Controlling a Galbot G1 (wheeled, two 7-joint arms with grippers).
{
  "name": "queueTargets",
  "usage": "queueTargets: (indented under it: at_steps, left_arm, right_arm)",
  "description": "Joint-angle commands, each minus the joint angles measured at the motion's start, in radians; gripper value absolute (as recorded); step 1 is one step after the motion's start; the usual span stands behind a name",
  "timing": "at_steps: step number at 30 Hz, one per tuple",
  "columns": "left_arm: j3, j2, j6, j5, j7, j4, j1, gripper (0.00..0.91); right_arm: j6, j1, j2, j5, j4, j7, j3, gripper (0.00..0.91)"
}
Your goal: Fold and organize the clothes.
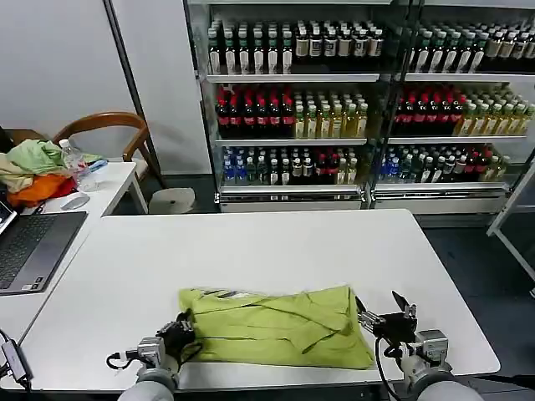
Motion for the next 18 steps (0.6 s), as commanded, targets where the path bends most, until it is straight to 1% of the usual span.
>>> queueTargets:
  at_steps: [1, 2, 3, 4, 6, 7, 9, 13, 16, 18]
  left_arm:
    - [-0.214, 0.09, 0.035, 0.119, 0.024, -0.025, 0.034, 0.03]
    - [-0.23, 0.096, 0.038, 0.12, 0.028, -0.023, 0.038, 0.02]
    - [-0.251, 0.107, 0.044, 0.119, 0.03, -0.023, 0.044, 0.03]
    - [-0.295, 0.118, 0.053, 0.112, 0.035, -0.022, 0.051, 0.03]
    - [-0.338, 0.14, 0.061, 0.114, 0.042, -0.016, 0.064, 0.03]
    - [-0.387, 0.153, 0.074, 0.117, 0.049, -0.014, 0.074, 0.03]
    - [-0.428, 0.171, 0.083, 0.121, 0.054, -0.011, 0.097, 0.03]
    - [-0.555, 0.224, 0.113, 0.117, 0.078, -0.017, 0.159, 0.03]
    - [-0.601, 0.261, 0.114, 0.1, 0.094, -0.041, 0.19, 0.03]
    - [-0.594, 0.265, 0.111, 0.052, 0.103, -0.084, 0.173, 0.03]
  right_arm:
    - [-0.001, 0.016, 0.0, -0.004, -0.006, 0.0, -0.012, 0.907]
    - [-0.001, 0.018, -0.001, -0.005, -0.007, 0.0, -0.013, 0.907]
    - [-0.001, 0.019, -0.001, -0.005, -0.008, -0.001, -0.014, 0.907]
    - [-0.001, 0.022, -0.002, -0.004, -0.008, -0.001, -0.015, 0.907]
    - [0.0, 0.028, -0.004, -0.004, -0.011, -0.001, -0.015, 0.907]
    - [0.0, 0.032, -0.006, -0.003, -0.014, -0.001, -0.015, 0.907]
    - [0.0, 0.036, -0.006, -0.002, -0.015, -0.001, -0.016, 0.907]
    - [0.006, 0.049, -0.005, -0.003, -0.019, -0.002, -0.023, 0.907]
    - [0.008, 0.054, -0.005, -0.003, -0.016, -0.002, -0.024, 0.907]
    - [0.008, 0.057, -0.007, -0.003, -0.014, -0.003, -0.024, 0.907]
